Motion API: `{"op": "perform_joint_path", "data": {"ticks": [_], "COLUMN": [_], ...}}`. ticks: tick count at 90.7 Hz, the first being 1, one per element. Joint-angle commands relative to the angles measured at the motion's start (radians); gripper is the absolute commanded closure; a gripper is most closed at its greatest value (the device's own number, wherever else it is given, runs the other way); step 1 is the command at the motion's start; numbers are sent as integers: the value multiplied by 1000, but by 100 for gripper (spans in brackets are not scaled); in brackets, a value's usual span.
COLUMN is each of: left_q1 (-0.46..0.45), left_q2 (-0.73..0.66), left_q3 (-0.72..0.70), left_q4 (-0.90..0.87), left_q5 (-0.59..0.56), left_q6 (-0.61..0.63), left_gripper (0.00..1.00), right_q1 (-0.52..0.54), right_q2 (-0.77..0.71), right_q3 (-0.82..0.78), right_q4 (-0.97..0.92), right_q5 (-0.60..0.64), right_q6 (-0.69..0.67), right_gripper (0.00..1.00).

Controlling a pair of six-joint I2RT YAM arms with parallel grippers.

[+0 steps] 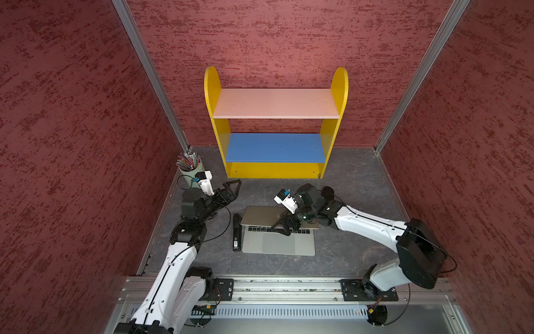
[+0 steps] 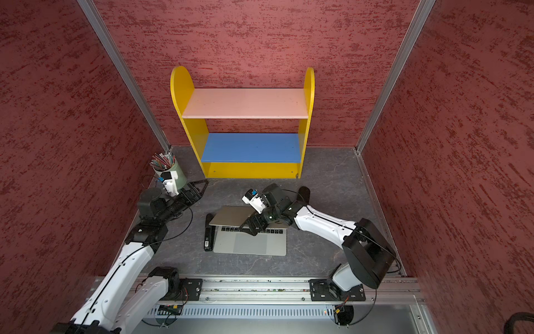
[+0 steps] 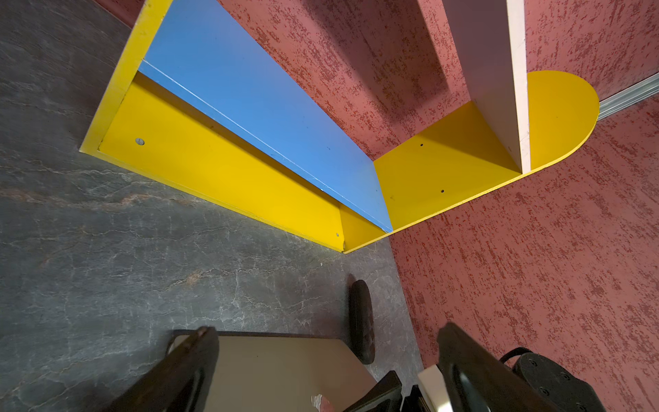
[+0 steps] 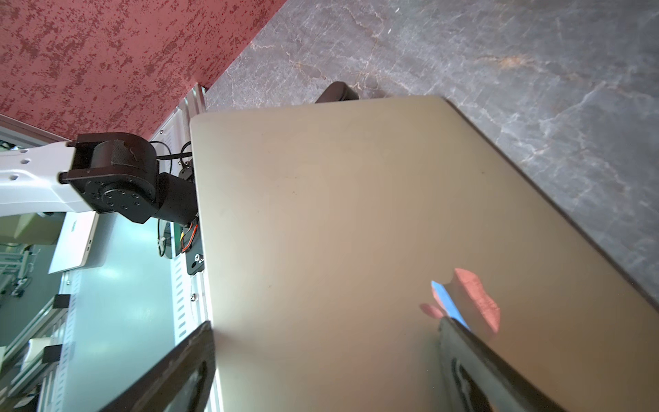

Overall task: Close the laptop lid and set it aside
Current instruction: Close the lid of the laptop.

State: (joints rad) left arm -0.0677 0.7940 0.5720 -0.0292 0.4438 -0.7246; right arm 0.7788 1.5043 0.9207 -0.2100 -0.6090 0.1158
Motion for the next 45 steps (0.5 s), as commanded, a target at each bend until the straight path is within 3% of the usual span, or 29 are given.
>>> {"op": "perform_joint_path", "data": {"ticks": [1, 45], "left_q1": [-8, -10], "left_q2": [5, 16], "left_q3": [-5, -3], "left_q4": [21, 28], "left_q5": [-5, -4], "left_q6": [17, 18], "left_gripper": [0, 0], "right_q1": [37, 54], "right_q2": [-11, -15], "right_q3": [-32, -16], "right_q4": [-130, -184], "right_q5": [-66, -16], "right_q6": [42, 37], "right_gripper": [2, 2]}}
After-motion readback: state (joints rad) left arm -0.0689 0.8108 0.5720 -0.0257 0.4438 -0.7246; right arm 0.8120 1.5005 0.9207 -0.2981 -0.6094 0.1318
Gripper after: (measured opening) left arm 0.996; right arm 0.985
